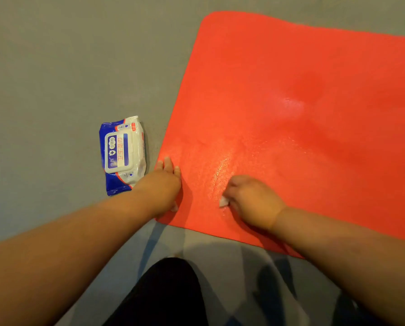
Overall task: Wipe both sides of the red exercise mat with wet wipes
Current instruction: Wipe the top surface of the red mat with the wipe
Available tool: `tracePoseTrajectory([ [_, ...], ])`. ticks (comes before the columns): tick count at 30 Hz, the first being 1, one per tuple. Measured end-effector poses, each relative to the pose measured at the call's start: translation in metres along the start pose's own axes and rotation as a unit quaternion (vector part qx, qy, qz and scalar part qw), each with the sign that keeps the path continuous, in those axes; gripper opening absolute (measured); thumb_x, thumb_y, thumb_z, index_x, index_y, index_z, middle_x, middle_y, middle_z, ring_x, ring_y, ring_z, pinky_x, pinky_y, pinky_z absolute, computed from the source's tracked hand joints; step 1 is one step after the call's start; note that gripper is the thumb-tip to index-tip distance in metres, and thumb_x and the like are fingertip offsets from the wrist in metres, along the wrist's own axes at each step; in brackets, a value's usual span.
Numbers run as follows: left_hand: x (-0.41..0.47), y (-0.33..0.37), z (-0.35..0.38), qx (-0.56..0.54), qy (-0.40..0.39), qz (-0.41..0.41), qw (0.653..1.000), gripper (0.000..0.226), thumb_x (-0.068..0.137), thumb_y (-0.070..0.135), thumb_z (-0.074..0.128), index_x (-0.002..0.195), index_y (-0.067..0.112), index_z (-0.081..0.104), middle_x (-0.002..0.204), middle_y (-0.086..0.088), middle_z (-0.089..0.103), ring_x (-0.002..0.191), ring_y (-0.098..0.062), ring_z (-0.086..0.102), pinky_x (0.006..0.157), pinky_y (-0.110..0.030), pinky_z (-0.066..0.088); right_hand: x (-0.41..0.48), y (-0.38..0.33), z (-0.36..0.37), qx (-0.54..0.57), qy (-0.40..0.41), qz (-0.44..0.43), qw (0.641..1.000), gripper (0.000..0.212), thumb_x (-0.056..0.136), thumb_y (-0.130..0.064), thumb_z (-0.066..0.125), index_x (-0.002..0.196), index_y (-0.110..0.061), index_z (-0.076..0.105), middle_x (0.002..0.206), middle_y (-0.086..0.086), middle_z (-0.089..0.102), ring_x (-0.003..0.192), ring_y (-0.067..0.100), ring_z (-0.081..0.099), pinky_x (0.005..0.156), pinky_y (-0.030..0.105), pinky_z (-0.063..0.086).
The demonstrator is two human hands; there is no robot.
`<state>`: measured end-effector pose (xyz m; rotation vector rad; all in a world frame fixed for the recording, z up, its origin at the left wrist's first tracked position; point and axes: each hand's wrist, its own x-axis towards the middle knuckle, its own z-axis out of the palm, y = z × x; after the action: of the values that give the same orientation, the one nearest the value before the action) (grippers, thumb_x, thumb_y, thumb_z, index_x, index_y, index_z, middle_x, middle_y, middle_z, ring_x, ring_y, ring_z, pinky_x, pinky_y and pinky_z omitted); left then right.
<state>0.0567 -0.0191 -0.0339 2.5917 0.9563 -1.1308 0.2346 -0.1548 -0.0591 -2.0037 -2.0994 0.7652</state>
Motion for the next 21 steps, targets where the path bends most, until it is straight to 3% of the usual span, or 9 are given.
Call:
tracePoseTrajectory([
  [3, -0.002, -0.001, 0.003, -0.019, 0.007, 0.002, 1.0, 0.104, 0.084, 0.041, 0.068, 0.15, -0.002, 0.0, 0.154, -0.031, -0.006, 0.145, -0.042, 0.005, 0.114, -0.041, 0.02, 0.04, 0.063, -0.04, -0.059, 0.098, 0.199, 0.973, 0.021, 0.087, -0.01, 0.055, 0.1, -0.009, 0.072, 0.102, 0.014, 0.059, 0.097, 0.035, 0.057, 0.079, 0.036, 0.044],
  [5, -0.003, -0.003, 0.005, -0.036, 0.003, 0.002, 0.999, 0.104, 0.085, 0.039, 0.068, 0.15, 0.0, -0.002, 0.155, -0.03, -0.011, 0.145, -0.041, 0.0, 0.116, -0.041, 0.017, 0.042, 0.069, -0.043, -0.048, 0.119, 0.261, 0.957, 0.021, 0.087, -0.007, 0.053, 0.097, -0.006, 0.071, 0.102, 0.016, 0.06, 0.094, 0.036, 0.058, 0.077, 0.035, 0.043],
  [7, -0.004, -0.003, 0.005, -0.052, -0.004, 0.001, 0.999, 0.104, 0.084, 0.036, 0.069, 0.151, 0.002, -0.003, 0.155, -0.028, -0.014, 0.146, -0.039, -0.002, 0.116, -0.041, 0.018, 0.022, 0.034, -0.023, -0.055, 0.082, 0.188, 0.977, 0.023, 0.093, -0.019, 0.051, 0.093, -0.006, 0.07, 0.098, 0.012, 0.061, 0.093, 0.033, 0.058, 0.076, 0.034, 0.042],
  [9, -0.004, -0.004, 0.005, -0.058, -0.006, 0.0, 0.998, 0.104, 0.084, 0.034, 0.07, 0.151, 0.002, -0.002, 0.155, -0.027, -0.014, 0.146, -0.038, -0.002, 0.115, -0.042, 0.02, -0.016, -0.017, 0.004, -0.014, 0.021, 0.043, 0.999, 0.033, 0.095, -0.029, 0.044, 0.083, -0.01, 0.069, 0.088, 0.007, 0.061, 0.086, 0.029, 0.06, 0.07, 0.033, 0.048],
  [12, -0.002, -0.003, 0.004, -0.048, -0.003, 0.002, 0.999, 0.104, 0.084, 0.036, 0.07, 0.151, 0.002, -0.002, 0.155, -0.027, -0.013, 0.146, -0.039, -0.002, 0.116, -0.041, 0.019, -0.037, -0.026, 0.016, 0.018, -0.059, -0.061, 0.996, 0.027, 0.089, -0.023, 0.044, 0.087, -0.017, 0.07, 0.09, 0.004, 0.06, 0.09, 0.026, 0.059, 0.072, 0.033, 0.051],
  [15, -0.003, -0.004, 0.006, -0.049, 0.0, 0.002, 0.999, 0.105, 0.084, 0.037, 0.069, 0.152, 0.004, -0.004, 0.156, -0.025, -0.015, 0.146, -0.038, -0.003, 0.116, -0.041, 0.019, 0.011, 0.024, -0.011, 0.005, 0.049, 0.093, 0.994, 0.025, 0.086, -0.008, 0.053, 0.096, -0.017, 0.073, 0.1, 0.006, 0.062, 0.098, 0.029, 0.058, 0.082, 0.033, 0.045],
  [18, -0.007, -0.006, 0.007, -0.062, -0.002, 0.001, 0.998, 0.105, 0.084, 0.038, 0.07, 0.152, 0.008, -0.005, 0.157, -0.02, -0.016, 0.147, -0.035, -0.004, 0.115, -0.041, 0.02, 0.04, 0.069, -0.044, 0.033, 0.182, 0.327, 0.927, 0.03, 0.084, -0.002, 0.051, 0.101, -0.012, 0.073, 0.106, 0.012, 0.067, 0.097, 0.033, 0.06, 0.077, 0.029, 0.041],
  [19, -0.008, -0.005, 0.006, -0.067, -0.003, -0.002, 0.998, 0.105, 0.084, 0.037, 0.07, 0.152, 0.009, -0.005, 0.157, -0.019, -0.016, 0.147, -0.034, -0.004, 0.116, -0.041, 0.02, 0.037, 0.066, -0.042, 0.036, 0.191, 0.354, 0.915, 0.028, 0.085, -0.005, 0.051, 0.102, -0.011, 0.073, 0.105, 0.016, 0.067, 0.096, 0.034, 0.061, 0.076, 0.031, 0.042],
  [21, -0.008, 0.0, 0.004, -0.071, -0.007, -0.015, 0.997, 0.101, 0.086, 0.03, 0.068, 0.152, 0.006, -0.006, 0.156, -0.022, -0.018, 0.146, -0.038, -0.006, 0.116, -0.043, 0.017, 0.012, 0.036, -0.016, 0.026, 0.161, 0.285, 0.945, 0.026, 0.089, -0.016, 0.049, 0.096, -0.009, 0.073, 0.096, 0.017, 0.066, 0.089, 0.035, 0.061, 0.074, 0.034, 0.045],
])
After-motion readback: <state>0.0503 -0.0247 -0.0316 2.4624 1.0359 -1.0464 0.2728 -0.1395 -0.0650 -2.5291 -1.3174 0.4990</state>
